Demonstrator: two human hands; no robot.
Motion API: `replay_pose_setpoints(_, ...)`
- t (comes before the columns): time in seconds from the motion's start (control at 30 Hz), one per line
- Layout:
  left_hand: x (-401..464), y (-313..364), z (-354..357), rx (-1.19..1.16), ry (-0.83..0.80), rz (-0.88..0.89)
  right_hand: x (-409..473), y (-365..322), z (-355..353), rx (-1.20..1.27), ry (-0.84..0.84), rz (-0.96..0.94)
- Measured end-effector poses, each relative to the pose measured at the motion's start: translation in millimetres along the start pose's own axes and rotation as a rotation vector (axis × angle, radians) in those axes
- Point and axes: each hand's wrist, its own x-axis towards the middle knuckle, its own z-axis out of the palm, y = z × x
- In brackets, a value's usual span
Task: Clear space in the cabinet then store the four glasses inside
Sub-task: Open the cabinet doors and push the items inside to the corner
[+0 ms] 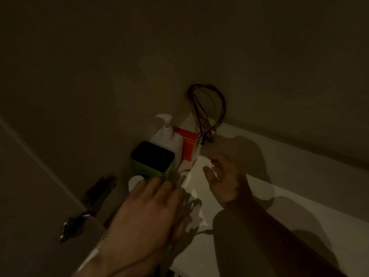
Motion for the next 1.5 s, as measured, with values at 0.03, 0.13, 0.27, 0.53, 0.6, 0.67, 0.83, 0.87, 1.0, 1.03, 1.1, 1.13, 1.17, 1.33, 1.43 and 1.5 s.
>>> replay_pose_setpoints(0.03, 1.7, 11.6, 4.4, -0.033, -0.046, 0.049, -10.6, 7.5, -5.1, -0.059, 0.022, -0.047)
replay_pose_setpoints(0.13, 10.7, 40.7, 24.9, -0.15, -0.275, 0.071, -35.3, 32.3, -21.9, -0.36, -0.022, -0.02)
replay_pose_setpoints(0.27, 26.2, 65.8, 66.3, -0.204, -0.33, 0.073, -57.6, 65.3, -42.2, -0.653, -0.189, 0.229)
replay_pose_setpoints(0.53, 75.4, 104.0, 106.4, -0.157, -0.427, 0.06, -85.1, 89.6, -75.7, -0.703, -0.167, 0.434)
replay_pose_setpoints(0.6, 85.3, 108.5, 104.6, -0.142, -0.431, 0.052, -88.7, 92.2, -83.2, -0.693, -0.171, 0.471)
replay_pose_setpoints(0.67, 93.4, 111.2, 101.0, -0.124, -0.441, 0.046, -92.1, 93.7, -89.6, -0.686, -0.17, 0.502)
replay_pose_setpoints(0.83, 102.3, 116.0, 92.5, -0.101, -0.493, 0.032, -95.3, 95.4, -101.3, -0.671, -0.163, 0.54)
replay_pose_setpoints(0.87, 102.8, 116.5, 89.3, -0.109, -0.511, 0.024, -95.9, 93.7, -103.1, -0.668, -0.162, 0.543)
replay_pose_setpoints(1.0, 103.7, 120.5, 69.1, -0.121, -0.597, 0.002, -102.4, 76.8, -109.1, -0.646, -0.204, 0.579)
replay_pose_setpoints(1.03, 102.1, 122.7, 60.9, -0.115, -0.628, 0.004, -107.3, 69.5, -112.2, -0.642, -0.234, 0.588)
replay_pose_setpoints(1.1, 96.2, 128.2, 45.6, -0.118, -0.671, 0.018, -120.6, 54.1, -119.2, -0.646, -0.267, 0.596)
replay_pose_setpoints(1.13, 92.3, 130.1, 36.4, -0.129, -0.696, 0.031, -127.2, 45.2, -124.4, -0.639, -0.29, 0.609)
replay_pose_setpoints(1.17, 87.5, 131.8, 26.0, -0.139, -0.723, 0.046, -133.9, 35.7, -131.1, -0.631, -0.322, 0.626)
replay_pose_setpoints(1.33, 58.4, 140.3, -43.3, -0.096, -0.788, 0.087, -164.9, -34.8, -169.4, -0.612, -0.448, 0.663)
replay_pose_setpoints(1.43, 43.3, 149.9, -101.6, -0.091, -0.826, 0.083, -181.0, -88.8, -204.6, -0.584, -0.485, 0.676)
replay_pose_setpoints(1.5, 35.6, 154.5, -147.4, -0.106, -0.867, 0.086, -190.1, -128.3, -232.3, -0.561, -0.506, 0.694)
